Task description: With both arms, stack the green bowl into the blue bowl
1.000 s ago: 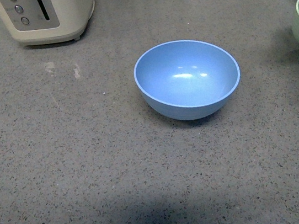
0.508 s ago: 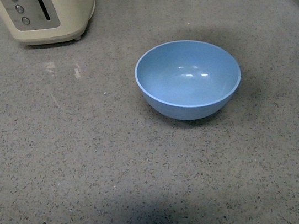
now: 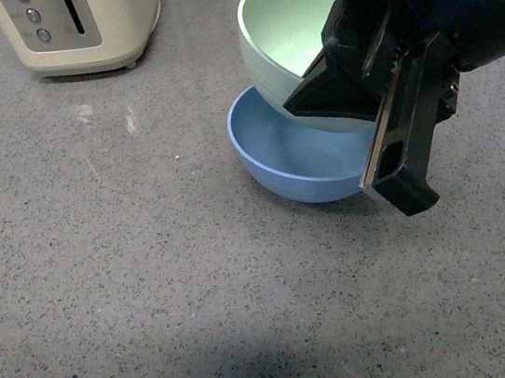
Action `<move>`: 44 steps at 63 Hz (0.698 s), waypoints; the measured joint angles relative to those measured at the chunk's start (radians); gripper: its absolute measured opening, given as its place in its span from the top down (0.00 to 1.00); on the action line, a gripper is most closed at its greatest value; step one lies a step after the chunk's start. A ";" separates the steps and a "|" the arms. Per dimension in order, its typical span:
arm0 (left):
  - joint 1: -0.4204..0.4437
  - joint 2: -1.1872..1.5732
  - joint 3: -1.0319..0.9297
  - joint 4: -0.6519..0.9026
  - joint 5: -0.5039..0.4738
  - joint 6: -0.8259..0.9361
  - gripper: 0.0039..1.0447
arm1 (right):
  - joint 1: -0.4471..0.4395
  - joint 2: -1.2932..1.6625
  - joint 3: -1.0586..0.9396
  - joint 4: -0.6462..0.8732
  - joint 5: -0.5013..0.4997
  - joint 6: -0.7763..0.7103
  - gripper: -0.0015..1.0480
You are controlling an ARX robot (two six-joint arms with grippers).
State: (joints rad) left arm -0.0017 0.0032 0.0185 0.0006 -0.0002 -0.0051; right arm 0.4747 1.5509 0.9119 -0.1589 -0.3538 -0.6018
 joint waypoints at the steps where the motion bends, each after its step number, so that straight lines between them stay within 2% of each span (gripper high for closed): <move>1: 0.000 0.000 0.000 0.000 0.000 0.000 0.06 | 0.001 0.000 -0.001 0.001 0.000 0.001 0.98; 14: 0.000 0.000 0.000 0.000 0.000 0.000 0.06 | 0.010 0.000 -0.003 0.010 0.008 0.006 0.98; 18: 0.000 0.000 0.000 0.000 0.000 0.000 0.06 | 0.011 0.000 -0.003 0.015 0.012 0.006 0.92; 31: 0.000 0.000 0.000 0.000 0.000 0.000 0.06 | 0.001 -0.001 0.002 0.024 0.019 0.009 0.61; 44: 0.000 0.000 0.000 0.000 0.000 0.000 0.06 | -0.055 -0.066 -0.004 0.108 0.061 0.056 0.29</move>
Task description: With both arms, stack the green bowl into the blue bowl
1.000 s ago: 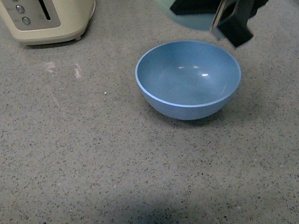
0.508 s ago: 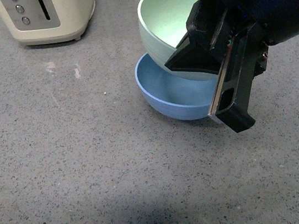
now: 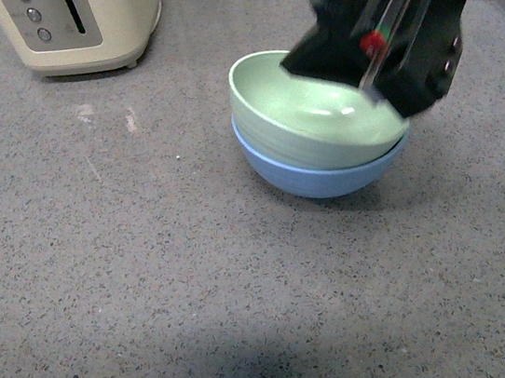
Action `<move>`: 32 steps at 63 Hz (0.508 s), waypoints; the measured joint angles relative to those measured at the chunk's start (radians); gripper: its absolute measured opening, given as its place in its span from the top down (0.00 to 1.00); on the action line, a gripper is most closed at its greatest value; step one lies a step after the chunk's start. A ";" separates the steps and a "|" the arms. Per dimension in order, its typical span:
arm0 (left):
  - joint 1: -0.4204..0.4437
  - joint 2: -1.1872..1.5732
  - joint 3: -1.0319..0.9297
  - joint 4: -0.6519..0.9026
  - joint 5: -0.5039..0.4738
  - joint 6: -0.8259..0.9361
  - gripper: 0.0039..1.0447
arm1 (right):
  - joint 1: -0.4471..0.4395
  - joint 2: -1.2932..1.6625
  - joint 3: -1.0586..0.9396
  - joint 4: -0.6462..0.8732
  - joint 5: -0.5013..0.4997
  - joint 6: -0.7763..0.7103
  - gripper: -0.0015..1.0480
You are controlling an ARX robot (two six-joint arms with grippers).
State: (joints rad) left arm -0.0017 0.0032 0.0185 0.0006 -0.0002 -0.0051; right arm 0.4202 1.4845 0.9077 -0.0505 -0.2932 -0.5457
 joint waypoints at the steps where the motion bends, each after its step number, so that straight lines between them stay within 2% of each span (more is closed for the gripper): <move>1: 0.000 0.000 0.000 0.000 0.000 0.000 0.06 | -0.005 -0.008 -0.002 0.005 0.001 0.005 0.28; 9: 0.000 0.000 0.000 0.000 0.000 0.000 0.06 | -0.072 -0.120 -0.069 0.093 0.067 0.065 0.07; 12: 0.000 0.000 0.000 0.000 0.000 0.000 0.06 | -0.111 -0.175 -0.121 0.107 0.103 0.108 0.10; 21: 0.000 0.000 0.000 0.000 0.000 0.000 0.06 | -0.182 -0.281 -0.233 0.131 0.165 0.210 0.09; 32: 0.000 0.000 0.000 0.000 0.000 0.000 0.06 | -0.259 -0.448 -0.351 0.176 0.290 0.336 0.09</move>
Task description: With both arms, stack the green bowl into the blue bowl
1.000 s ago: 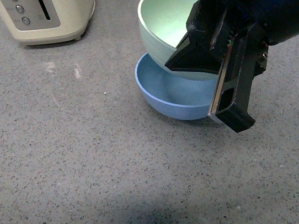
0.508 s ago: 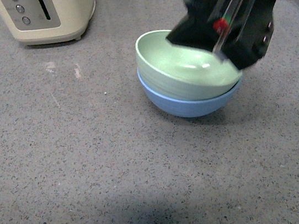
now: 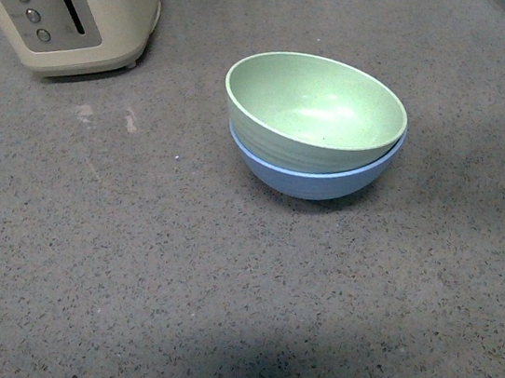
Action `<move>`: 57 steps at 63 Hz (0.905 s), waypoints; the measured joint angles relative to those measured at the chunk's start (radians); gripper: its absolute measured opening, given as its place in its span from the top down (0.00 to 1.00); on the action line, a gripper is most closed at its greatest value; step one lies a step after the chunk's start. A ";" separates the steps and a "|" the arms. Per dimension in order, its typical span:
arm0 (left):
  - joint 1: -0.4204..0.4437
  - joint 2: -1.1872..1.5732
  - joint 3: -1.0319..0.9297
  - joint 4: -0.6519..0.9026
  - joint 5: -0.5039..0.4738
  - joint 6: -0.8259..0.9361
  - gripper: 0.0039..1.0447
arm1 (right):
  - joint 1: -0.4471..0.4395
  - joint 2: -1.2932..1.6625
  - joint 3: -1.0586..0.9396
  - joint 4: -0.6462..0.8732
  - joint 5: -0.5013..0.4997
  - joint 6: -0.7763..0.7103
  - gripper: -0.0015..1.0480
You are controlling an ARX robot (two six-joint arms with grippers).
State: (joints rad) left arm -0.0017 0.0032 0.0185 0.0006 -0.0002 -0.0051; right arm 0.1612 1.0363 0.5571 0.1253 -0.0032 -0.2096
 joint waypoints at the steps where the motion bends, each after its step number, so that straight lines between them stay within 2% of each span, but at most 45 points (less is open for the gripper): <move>1: 0.000 0.000 0.000 0.000 0.000 0.000 0.06 | -0.003 -0.008 -0.005 0.000 0.005 0.007 0.09; 3: 0.000 0.000 0.000 0.000 0.000 0.000 0.06 | -0.006 -0.021 -0.024 0.030 0.032 0.033 0.10; 7: 0.000 0.000 0.000 0.000 0.000 0.000 0.06 | -0.009 -0.043 -0.115 0.265 0.132 0.107 0.21; 12: 0.000 0.000 0.000 0.000 0.000 0.000 0.06 | -0.023 -0.069 -0.217 0.460 0.137 0.155 0.34; 16: 0.000 0.000 0.000 0.000 0.000 0.000 0.06 | -0.037 -0.106 -0.267 0.504 0.124 0.177 0.46; 31: 0.000 0.000 0.000 0.000 0.000 0.000 0.06 | -0.076 -0.222 -0.379 0.500 0.085 0.193 0.84; 37: 0.000 0.000 0.000 0.000 0.000 0.000 0.06 | -0.135 -0.273 -0.412 0.483 0.010 0.196 0.99; 57: 0.000 0.000 0.000 0.000 0.000 0.000 0.06 | -0.160 -0.431 -0.485 0.398 0.005 0.199 0.99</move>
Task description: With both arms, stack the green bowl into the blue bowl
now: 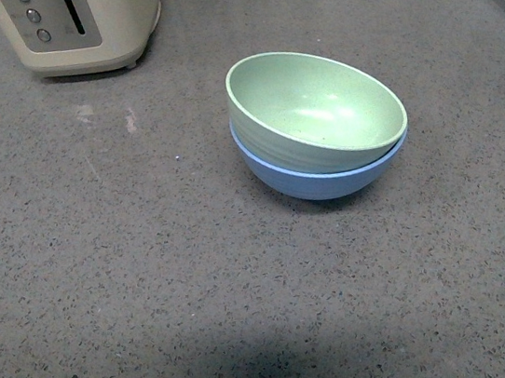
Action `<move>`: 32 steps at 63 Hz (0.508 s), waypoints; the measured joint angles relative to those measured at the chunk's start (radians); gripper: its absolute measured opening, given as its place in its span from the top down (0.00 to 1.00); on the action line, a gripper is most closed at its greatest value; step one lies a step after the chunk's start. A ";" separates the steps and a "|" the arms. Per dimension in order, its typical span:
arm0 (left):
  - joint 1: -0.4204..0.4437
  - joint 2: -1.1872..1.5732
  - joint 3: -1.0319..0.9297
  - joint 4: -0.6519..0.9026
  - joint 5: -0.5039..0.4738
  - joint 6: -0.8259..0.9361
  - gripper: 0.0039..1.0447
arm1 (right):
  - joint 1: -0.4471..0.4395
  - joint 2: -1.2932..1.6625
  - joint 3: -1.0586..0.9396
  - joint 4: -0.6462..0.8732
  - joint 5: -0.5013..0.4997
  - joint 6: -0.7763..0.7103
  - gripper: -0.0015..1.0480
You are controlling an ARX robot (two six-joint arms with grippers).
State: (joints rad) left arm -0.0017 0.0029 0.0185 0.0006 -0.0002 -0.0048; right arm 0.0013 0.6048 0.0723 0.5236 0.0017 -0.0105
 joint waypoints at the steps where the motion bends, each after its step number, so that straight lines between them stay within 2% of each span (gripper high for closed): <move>1: 0.000 0.000 0.000 0.000 0.000 0.000 0.06 | 0.000 -0.010 -0.003 -0.007 0.000 0.000 0.99; 15: 0.000 0.000 0.000 0.000 0.000 0.000 0.06 | 0.000 -0.119 -0.032 -0.084 0.000 0.000 0.99; 18: 0.000 0.000 0.000 0.000 0.000 0.000 0.06 | 0.000 -0.134 -0.062 -0.058 0.000 0.000 0.99; 32: 0.000 0.000 0.000 0.000 0.000 0.000 0.06 | 0.000 -0.264 -0.068 -0.177 0.000 0.000 0.99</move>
State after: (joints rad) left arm -0.0017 0.0032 0.0185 0.0006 -0.0002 -0.0048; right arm 0.0013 0.3408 0.0048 0.3462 0.0013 -0.0105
